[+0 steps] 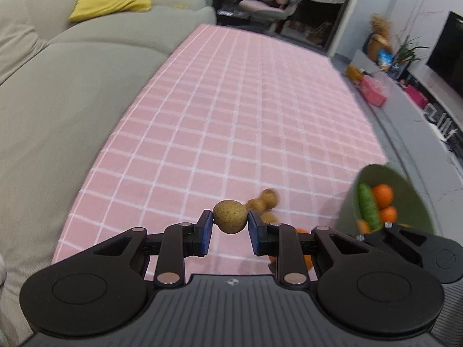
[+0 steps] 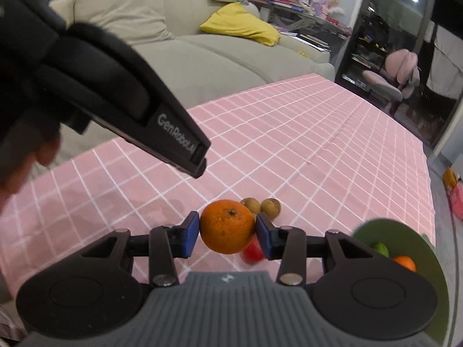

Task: Organize fruits
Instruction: 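Carry the brown fruit and mandarin over the green colander with both tools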

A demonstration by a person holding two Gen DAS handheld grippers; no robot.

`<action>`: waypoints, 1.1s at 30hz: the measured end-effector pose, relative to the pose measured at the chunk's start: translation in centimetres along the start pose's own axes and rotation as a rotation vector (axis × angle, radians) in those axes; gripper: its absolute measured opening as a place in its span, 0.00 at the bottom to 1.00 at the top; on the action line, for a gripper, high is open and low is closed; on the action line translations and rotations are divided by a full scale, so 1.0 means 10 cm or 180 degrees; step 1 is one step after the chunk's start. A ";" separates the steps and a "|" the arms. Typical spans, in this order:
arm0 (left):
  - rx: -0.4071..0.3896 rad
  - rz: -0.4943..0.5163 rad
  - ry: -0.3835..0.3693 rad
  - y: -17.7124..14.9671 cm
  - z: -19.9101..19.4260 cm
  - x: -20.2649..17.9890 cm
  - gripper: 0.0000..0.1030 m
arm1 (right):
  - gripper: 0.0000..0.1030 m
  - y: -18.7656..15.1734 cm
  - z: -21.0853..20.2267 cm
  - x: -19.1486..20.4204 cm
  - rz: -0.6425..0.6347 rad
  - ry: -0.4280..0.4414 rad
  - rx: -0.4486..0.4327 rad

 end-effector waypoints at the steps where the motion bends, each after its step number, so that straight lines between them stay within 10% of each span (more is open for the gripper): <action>1: -0.0017 0.0026 -0.0057 0.02 -0.03 -0.06 0.28 | 0.39 0.01 -0.08 -0.04 0.0058 -0.0007 -0.0004; 20: 0.0262 0.0428 -0.1155 -0.08 -0.07 -1.33 0.29 | 0.39 -0.46 -1.21 -1.18 0.0442 -0.0575 0.0243; 33: 0.0751 0.0748 -0.1430 -0.39 0.20 -1.80 0.29 | 0.39 -0.73 -0.95 -1.76 0.0485 0.0064 0.0826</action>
Point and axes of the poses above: each gripper's, at about its wrist camera, not at the fingertips, and z roughly the way its jaws point, x to its left, y to its top, the point moved 4 cm from there along z, roughly the way its jaws point, and after that the axes turned 8 degrees about -x, right-handed, at the moved point
